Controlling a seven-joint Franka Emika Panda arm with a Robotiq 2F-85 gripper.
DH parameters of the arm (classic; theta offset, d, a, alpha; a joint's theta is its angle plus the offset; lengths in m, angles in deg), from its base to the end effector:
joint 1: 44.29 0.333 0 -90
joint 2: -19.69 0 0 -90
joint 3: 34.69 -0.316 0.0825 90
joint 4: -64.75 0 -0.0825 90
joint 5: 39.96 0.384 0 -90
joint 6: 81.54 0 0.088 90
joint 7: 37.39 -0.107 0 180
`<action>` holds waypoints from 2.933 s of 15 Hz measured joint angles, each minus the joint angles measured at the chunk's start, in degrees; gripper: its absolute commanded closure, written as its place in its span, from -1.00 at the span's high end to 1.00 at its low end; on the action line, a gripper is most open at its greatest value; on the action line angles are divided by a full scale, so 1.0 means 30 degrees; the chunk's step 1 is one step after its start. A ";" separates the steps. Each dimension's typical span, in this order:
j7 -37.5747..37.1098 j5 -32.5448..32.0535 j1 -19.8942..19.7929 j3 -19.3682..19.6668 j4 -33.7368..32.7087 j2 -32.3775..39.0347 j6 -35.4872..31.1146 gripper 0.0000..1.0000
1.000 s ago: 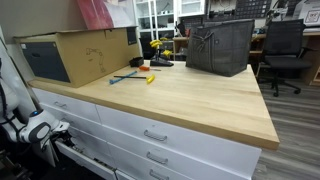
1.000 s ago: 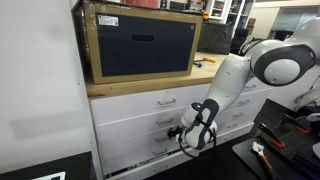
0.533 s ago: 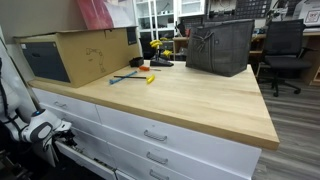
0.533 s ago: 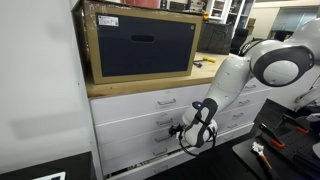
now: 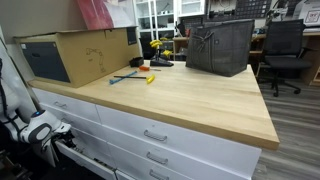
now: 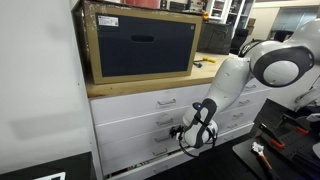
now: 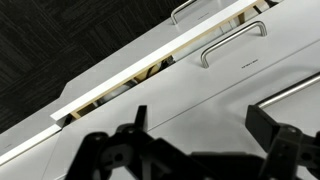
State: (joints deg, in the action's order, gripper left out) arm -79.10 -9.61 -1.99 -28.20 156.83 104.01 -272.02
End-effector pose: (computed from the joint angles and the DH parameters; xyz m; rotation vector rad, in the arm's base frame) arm 0.4668 0.2670 -0.1696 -2.9332 0.7819 -0.4473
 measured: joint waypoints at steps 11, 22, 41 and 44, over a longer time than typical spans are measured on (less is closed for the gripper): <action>-0.0029 -0.0016 -0.1337 -0.0613 -0.1305 -0.0034 0.1260 1.00; -0.0029 -0.0326 -0.2574 -0.2008 -0.1395 -0.0007 0.2255 1.00; -0.0225 -0.1574 -0.3813 -0.1980 -0.2497 0.0006 0.5477 1.00; -0.0225 -0.2003 -0.3820 -0.2198 -0.2432 0.0046 0.5480 1.00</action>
State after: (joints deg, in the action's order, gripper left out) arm -79.77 -15.62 -13.45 -34.79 149.53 104.15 -255.59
